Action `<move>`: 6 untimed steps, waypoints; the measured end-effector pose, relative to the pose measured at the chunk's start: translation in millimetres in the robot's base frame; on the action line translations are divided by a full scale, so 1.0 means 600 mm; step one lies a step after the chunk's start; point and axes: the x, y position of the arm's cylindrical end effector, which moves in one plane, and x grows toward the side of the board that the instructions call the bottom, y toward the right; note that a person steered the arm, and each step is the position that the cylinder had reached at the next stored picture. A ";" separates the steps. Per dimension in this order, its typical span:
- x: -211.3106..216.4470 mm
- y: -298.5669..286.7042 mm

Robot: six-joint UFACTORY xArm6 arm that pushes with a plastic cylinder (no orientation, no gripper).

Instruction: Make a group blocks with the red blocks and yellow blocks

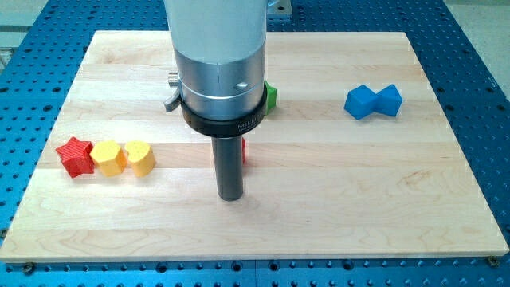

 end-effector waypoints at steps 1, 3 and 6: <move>0.000 0.000; 0.005 0.000; -0.018 0.068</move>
